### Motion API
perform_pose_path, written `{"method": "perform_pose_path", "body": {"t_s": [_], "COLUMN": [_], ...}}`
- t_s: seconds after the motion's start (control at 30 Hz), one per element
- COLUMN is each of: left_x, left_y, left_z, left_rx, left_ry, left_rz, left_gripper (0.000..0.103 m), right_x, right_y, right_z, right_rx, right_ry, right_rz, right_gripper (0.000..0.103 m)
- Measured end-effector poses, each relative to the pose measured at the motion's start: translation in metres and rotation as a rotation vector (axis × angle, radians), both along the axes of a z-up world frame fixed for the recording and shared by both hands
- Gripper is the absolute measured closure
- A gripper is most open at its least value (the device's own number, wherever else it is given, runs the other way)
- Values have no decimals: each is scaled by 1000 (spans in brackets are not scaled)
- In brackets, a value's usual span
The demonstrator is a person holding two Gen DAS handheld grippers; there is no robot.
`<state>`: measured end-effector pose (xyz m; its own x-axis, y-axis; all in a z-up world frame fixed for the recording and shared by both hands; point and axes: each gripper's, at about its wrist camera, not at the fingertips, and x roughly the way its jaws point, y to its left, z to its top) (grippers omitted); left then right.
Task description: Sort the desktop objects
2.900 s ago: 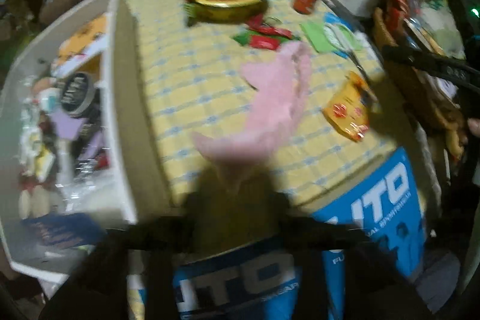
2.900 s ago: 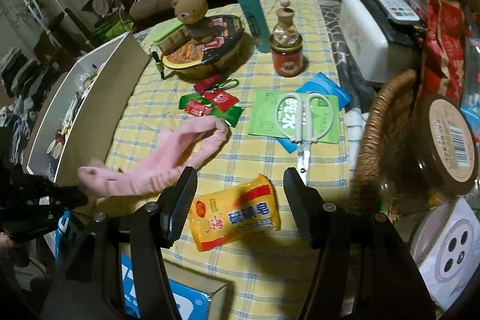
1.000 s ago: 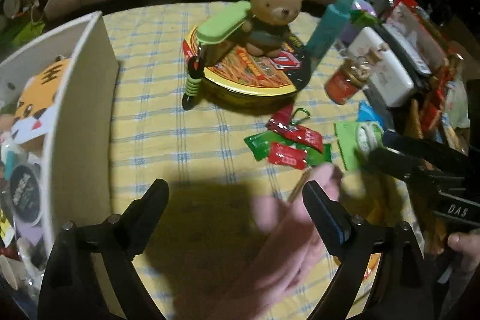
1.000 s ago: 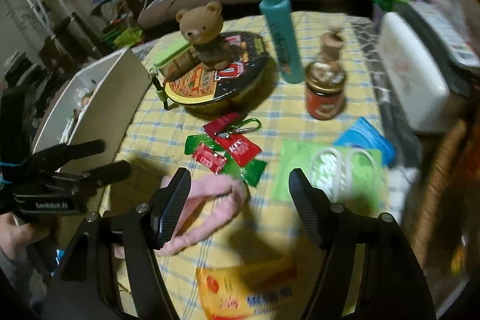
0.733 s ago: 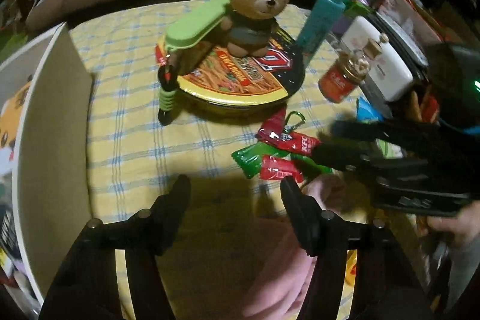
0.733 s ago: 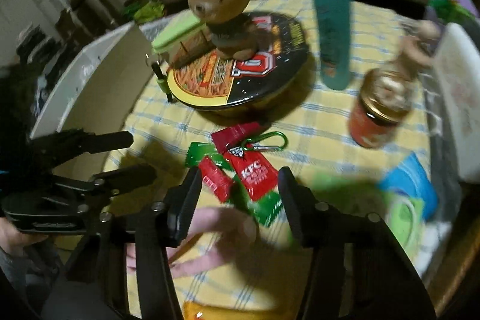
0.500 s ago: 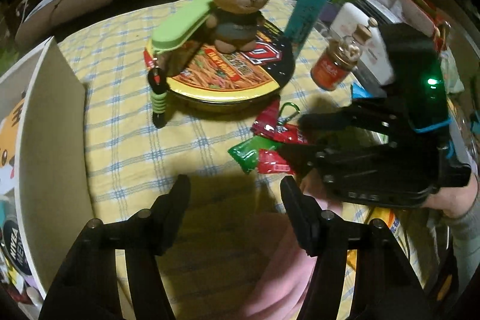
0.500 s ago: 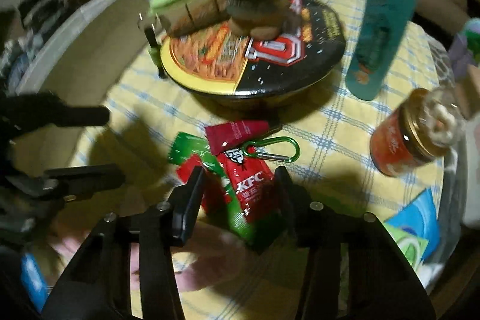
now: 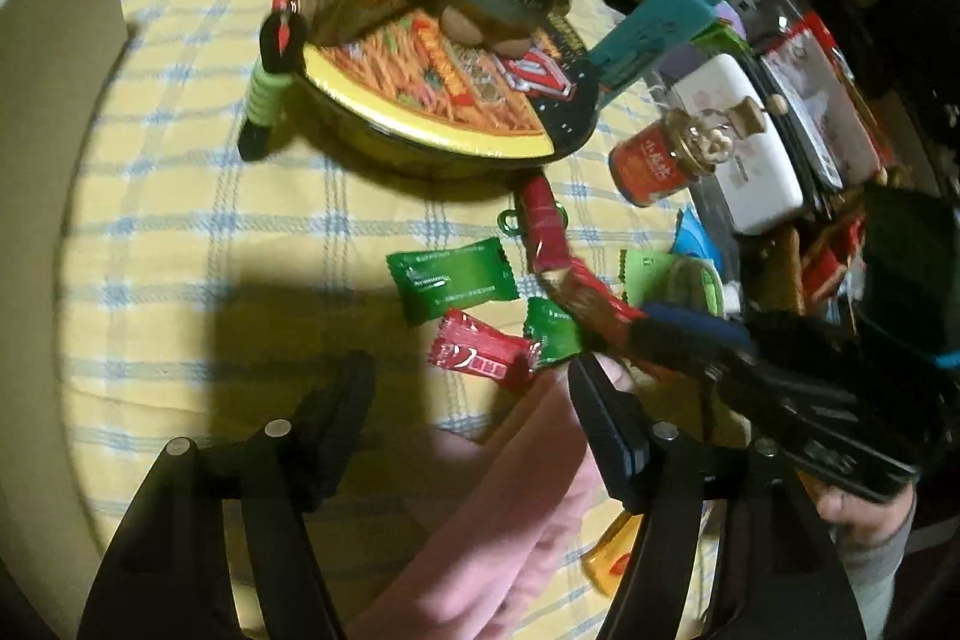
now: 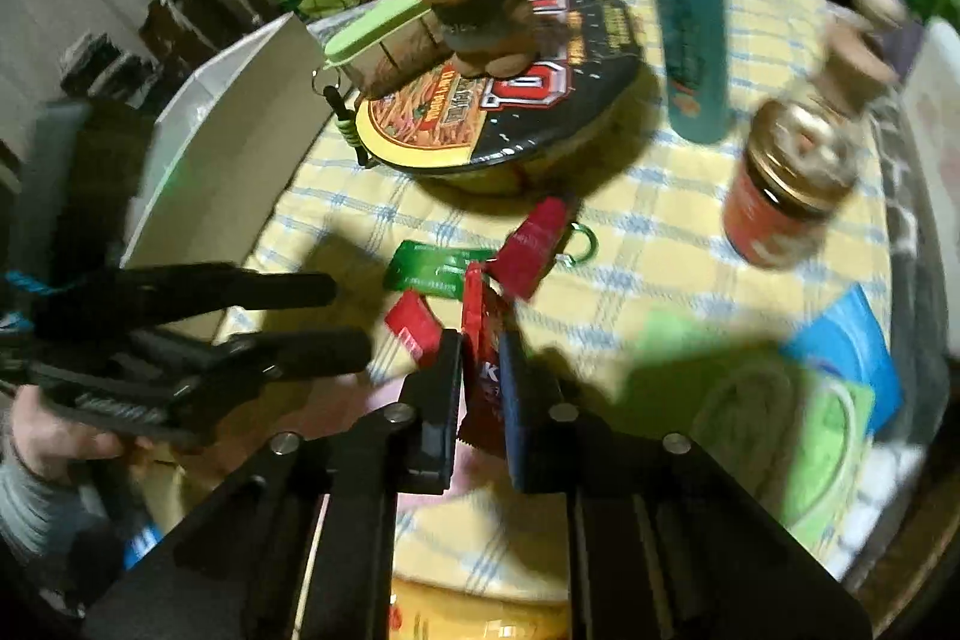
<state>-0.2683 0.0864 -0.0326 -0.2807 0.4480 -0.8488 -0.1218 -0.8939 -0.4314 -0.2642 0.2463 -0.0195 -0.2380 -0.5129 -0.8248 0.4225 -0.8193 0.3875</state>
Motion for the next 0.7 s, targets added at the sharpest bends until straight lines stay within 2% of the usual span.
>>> {"method": "perform_pose_path", "body": {"t_s": [0.37, 0.57, 0.67, 0.7], "left_x": [-14, -8, 0, 1], "left_y": [39, 49, 53, 54], "left_z": [-11, -12, -12, -13], "left_rx": [-181, -208, -224, -235], "left_ry": [52, 63, 77, 87], "left_rz": [2, -49, -96, -104], "left_gripper": [33, 28, 28, 31], "right_x": [17, 22, 21, 20], "right_y": [25, 25, 20, 19], "right_z": [-11, -16, -20, -22], "right_rx": [21, 50, 96, 103], "right_ry": [-43, -40, -33, -34], "right_rz": [-84, -78, -77, -76], "right_gripper": [92, 91, 89, 89]}}
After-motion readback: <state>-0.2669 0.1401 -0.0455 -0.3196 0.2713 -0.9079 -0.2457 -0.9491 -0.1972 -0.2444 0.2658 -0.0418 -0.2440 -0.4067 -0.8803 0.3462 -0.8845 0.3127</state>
